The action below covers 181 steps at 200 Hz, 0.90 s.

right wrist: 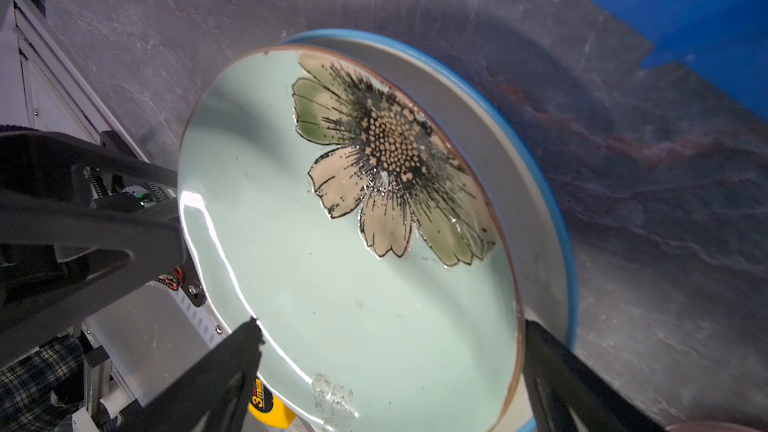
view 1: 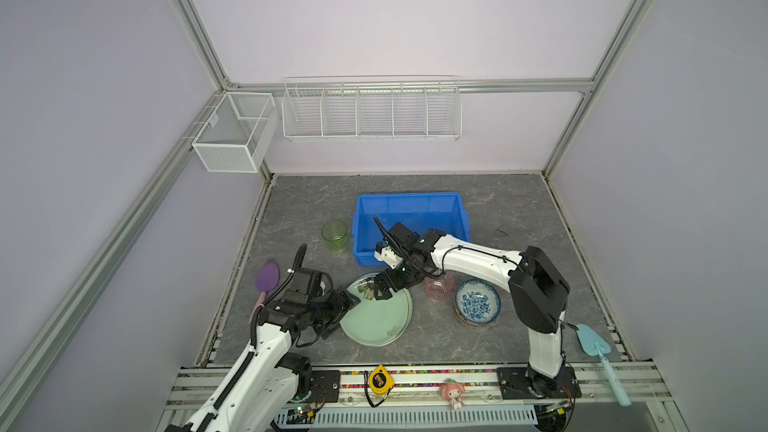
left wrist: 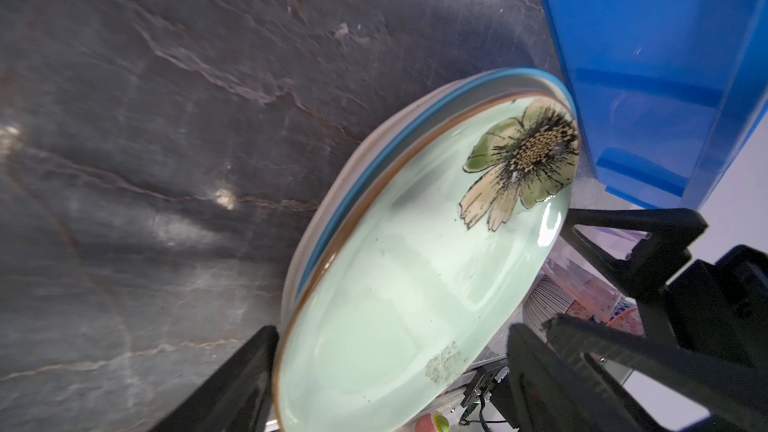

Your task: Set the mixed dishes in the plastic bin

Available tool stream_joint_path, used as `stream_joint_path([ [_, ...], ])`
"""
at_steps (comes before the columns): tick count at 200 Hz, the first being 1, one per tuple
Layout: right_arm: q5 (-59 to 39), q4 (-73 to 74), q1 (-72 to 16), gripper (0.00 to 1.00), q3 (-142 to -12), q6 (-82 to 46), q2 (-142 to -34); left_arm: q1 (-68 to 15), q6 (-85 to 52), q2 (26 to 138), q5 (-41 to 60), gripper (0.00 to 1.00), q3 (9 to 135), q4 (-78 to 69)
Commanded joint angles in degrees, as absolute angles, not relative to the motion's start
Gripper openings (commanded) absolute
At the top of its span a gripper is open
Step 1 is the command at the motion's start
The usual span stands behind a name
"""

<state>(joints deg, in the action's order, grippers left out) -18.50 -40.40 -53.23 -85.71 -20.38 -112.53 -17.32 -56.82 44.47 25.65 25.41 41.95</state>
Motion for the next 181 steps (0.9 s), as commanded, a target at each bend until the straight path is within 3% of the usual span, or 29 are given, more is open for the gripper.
stream_joint_path([
  [1,-22.31,-38.97,-53.82,0.98,-85.87,-21.2,-113.29,-17.58,-59.44,43.49,28.87,0.82,25.58,37.9],
  [181,-24.77,-37.39,-54.5,0.96,-85.98,-21.8,-113.86,-17.6,-63.27,39.2,29.55,0.68,23.96,30.52],
])
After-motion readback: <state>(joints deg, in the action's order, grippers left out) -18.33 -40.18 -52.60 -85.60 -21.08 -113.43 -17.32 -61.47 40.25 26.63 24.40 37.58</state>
